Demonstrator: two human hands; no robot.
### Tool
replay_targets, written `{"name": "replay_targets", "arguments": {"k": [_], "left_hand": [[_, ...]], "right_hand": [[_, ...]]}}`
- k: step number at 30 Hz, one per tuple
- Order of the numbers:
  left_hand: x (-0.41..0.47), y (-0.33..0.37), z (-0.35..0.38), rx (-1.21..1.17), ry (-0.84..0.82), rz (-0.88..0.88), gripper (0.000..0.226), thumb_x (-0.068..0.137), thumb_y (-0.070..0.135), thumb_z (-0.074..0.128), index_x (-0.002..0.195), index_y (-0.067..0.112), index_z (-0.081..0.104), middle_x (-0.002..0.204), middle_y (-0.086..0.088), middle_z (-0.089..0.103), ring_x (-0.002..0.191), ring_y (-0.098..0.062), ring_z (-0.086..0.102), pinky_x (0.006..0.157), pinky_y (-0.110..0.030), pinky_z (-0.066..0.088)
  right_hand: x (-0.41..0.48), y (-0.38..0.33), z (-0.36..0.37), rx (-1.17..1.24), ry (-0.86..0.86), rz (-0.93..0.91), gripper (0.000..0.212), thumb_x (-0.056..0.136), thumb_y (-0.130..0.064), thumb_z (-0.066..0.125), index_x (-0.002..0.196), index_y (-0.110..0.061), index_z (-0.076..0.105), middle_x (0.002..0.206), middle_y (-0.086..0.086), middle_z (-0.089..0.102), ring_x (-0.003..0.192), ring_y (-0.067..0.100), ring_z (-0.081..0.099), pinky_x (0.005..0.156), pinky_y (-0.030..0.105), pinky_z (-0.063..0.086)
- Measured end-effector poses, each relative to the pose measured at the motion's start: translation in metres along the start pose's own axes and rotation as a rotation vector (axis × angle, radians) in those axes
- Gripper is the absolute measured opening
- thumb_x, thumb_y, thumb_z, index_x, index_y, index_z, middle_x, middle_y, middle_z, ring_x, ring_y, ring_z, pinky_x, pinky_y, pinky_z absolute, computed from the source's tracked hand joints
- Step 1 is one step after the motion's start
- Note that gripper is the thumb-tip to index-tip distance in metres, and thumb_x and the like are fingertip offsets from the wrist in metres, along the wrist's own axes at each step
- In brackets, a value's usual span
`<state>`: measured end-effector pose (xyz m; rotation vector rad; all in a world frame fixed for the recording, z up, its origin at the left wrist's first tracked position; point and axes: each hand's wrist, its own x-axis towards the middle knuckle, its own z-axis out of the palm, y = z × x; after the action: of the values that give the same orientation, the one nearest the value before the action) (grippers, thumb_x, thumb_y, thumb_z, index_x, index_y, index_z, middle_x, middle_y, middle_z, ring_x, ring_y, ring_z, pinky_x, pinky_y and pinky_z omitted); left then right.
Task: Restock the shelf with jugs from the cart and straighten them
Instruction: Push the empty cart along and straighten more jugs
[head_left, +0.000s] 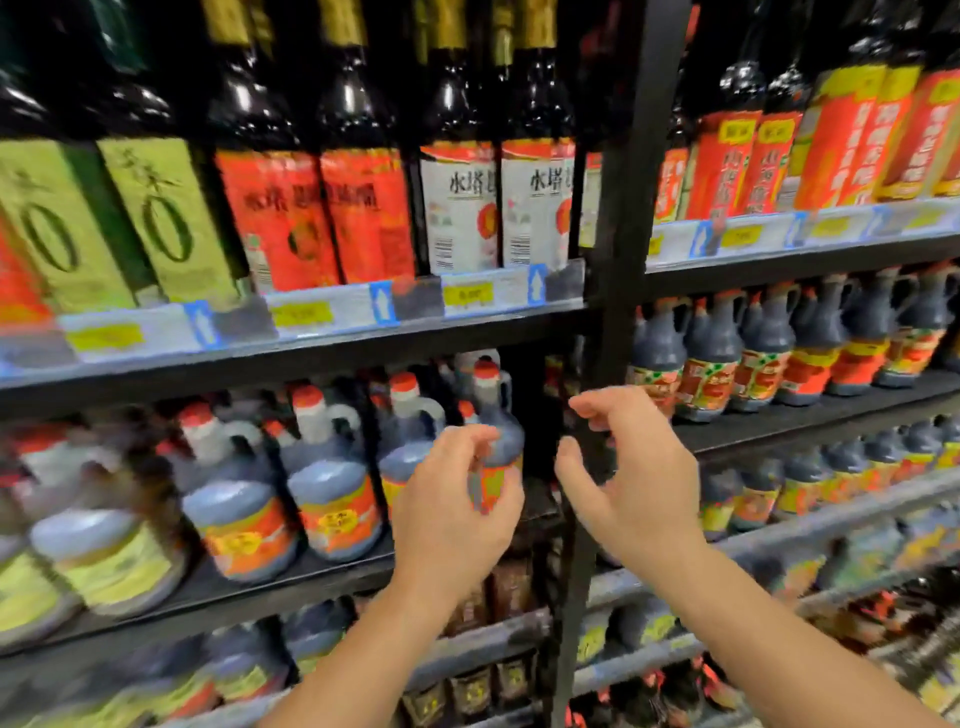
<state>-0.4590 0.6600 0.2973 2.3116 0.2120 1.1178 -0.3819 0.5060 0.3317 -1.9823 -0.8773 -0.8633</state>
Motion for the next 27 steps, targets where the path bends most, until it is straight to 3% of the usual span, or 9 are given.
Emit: {"name": "replay_targets", "arguments": {"k": [4,8,14,16,19,23,25,27], "left_hand": [[-0.001,-0.037,-0.026,0.072,0.038,-0.022,0.028,0.085,0.04,0.056,0.107,0.023,0.057,0.103,0.011,0.056,0.098,-0.01,0.056,0.077,-0.029,0.048],[-0.004,-0.072,-0.046,0.242,0.08,-0.047,0.03,0.081,0.034,0.064,0.107,0.021,0.06,0.107,0.005,0.054,0.102,-0.021,0.053,0.08,-0.034,0.044],[-0.013,-0.114,-0.065,0.379,0.07,-0.087,0.045,0.073,0.026,0.077,0.114,0.015,0.061,0.12,-0.009,0.051,0.114,-0.033,0.048,0.087,-0.046,0.046],[-0.017,-0.124,-0.067,0.392,0.043,-0.089,0.05,0.074,0.026,0.077,0.118,0.013,0.059,0.122,-0.012,0.049,0.116,-0.035,0.047,0.09,-0.047,0.046],[-0.02,-0.132,-0.066,0.394,0.021,-0.11,0.059,0.074,0.024,0.08,0.125,0.008,0.055,0.124,-0.016,0.048,0.117,-0.037,0.047,0.092,-0.047,0.048],[-0.02,-0.136,-0.064,0.414,0.003,-0.116,0.065,0.073,0.024,0.084,0.128,0.005,0.055,0.124,-0.02,0.05,0.117,-0.04,0.05,0.092,-0.048,0.051],[-0.019,-0.135,-0.064,0.422,0.002,-0.132,0.068,0.071,0.026,0.086,0.128,0.005,0.055,0.124,-0.021,0.051,0.116,-0.041,0.052,0.089,-0.049,0.053],[-0.017,-0.135,-0.063,0.436,0.001,-0.143,0.071,0.07,0.028,0.087,0.128,0.005,0.055,0.124,-0.022,0.052,0.115,-0.041,0.053,0.087,-0.048,0.054]], "right_hand": [[0.004,-0.033,0.038,0.04,-0.147,-0.052,0.032,0.082,-0.032,0.056,0.11,-0.019,0.059,0.107,-0.006,0.057,0.099,0.014,0.058,0.073,0.029,0.051],[0.009,-0.047,0.069,0.008,-0.252,-0.058,0.04,0.082,-0.04,0.051,0.118,-0.021,0.056,0.113,-0.009,0.056,0.107,0.016,0.055,0.076,0.033,0.051],[0.016,-0.062,0.109,-0.104,-0.287,0.021,0.055,0.081,-0.04,0.066,0.13,-0.018,0.05,0.12,-0.004,0.058,0.116,0.019,0.049,0.082,0.035,0.05],[0.023,-0.069,0.12,-0.171,-0.291,0.03,0.051,0.082,-0.044,0.065,0.123,-0.016,0.05,0.114,-0.001,0.058,0.113,0.022,0.05,0.077,0.038,0.051],[0.036,-0.079,0.134,-0.263,-0.308,0.095,0.041,0.082,-0.05,0.064,0.096,-0.017,0.044,0.092,0.0,0.05,0.098,0.026,0.054,0.064,0.038,0.049],[0.05,-0.087,0.15,-0.372,-0.384,0.16,0.041,0.082,-0.052,0.064,0.085,-0.014,0.049,0.088,0.006,0.055,0.089,0.031,0.059,0.059,0.035,0.046],[0.054,-0.087,0.155,-0.399,-0.417,0.2,0.046,0.083,-0.051,0.065,0.067,-0.017,0.04,0.069,0.0,0.048,0.072,0.027,0.058,0.051,0.029,0.037],[0.059,-0.087,0.158,-0.413,-0.424,0.233,0.049,0.084,-0.05,0.066,0.067,-0.013,0.039,0.062,-0.002,0.043,0.06,0.022,0.051,0.047,0.026,0.032]]}}
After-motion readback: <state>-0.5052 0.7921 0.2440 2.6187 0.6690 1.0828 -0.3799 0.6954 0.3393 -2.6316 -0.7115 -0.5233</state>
